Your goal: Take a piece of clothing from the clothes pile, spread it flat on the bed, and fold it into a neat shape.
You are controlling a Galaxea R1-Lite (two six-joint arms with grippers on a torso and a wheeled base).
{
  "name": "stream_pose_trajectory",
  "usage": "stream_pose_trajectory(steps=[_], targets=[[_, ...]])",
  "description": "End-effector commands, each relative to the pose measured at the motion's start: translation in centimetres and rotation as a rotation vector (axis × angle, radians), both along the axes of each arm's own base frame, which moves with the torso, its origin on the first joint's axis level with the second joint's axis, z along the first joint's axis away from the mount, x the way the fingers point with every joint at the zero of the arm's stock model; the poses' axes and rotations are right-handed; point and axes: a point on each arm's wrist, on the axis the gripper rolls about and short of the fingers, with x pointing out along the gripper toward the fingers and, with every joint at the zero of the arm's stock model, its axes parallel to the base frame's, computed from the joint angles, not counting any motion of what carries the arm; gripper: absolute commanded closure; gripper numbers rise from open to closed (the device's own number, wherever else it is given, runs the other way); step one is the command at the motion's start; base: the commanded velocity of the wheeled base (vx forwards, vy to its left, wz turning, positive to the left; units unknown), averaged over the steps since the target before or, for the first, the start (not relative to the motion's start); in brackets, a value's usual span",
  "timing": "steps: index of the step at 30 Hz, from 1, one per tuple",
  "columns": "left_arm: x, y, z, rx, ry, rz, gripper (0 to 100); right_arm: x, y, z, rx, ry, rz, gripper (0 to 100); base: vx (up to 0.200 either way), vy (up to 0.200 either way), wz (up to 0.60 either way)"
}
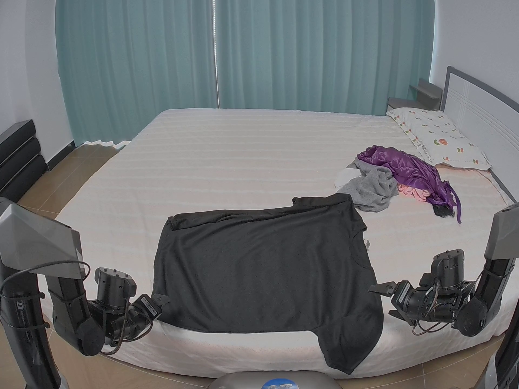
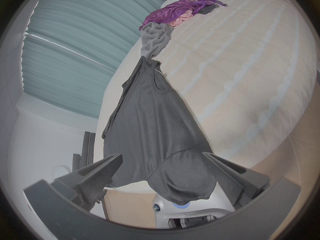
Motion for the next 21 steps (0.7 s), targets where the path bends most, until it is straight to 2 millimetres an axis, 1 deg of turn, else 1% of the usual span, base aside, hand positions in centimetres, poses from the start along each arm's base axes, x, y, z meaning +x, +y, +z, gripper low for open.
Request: stream_pose_trajectory(steps=[1,6,7,9,12,16,19,21], targets=[[0.5,-1.3,-0.6,-0.021,-0.009,-0.013,0,0.1,0.1,-0.3,-0.002,0.01,0.004,0,0.0,0.0,0.0],[1.2,-2.1,-1.2,0.007,-0.031,-0.012,0,0.2,0.1,-0.3,-0.001,0.005,0.002,0,0.0,0.0,0.0],[1.7,-2.5,-1.9,0.039,-0.046,0.006,0,0.2,0.1,-0.3,-0.002,0.005,0.003,0,0.0,0.0,0.0],[2.0,-2.9,-2.3,0.07,-0.066,0.022,0,0.2,0.1,-0.3,-0.001,0.004,0.0,0,0.0,0.0,0.0],[2.2,-2.9,-2.6,0.087,-0.082,0.015,0,0.3,0.1,-0.2,0.0,0.002,0.002,0,0.0,0.0,0.0],[2.5,-2.5,-2.6,0.092,-0.104,0.037,0,0.3,0.1,-0.3,0.002,-0.002,0.001,0,0.0,0.0,0.0],[2.5,-1.6,-2.3,0.124,-0.116,0.074,0,0.3,0.1,-0.1,0.007,-0.027,-0.001,0,0.0,0.0,0.0],[2.3,-0.5,-2.3,0.179,-0.113,0.1,0,0.3,0.1,-0.1,0.008,-0.035,-0.003,0,0.0,0.0,0.0]])
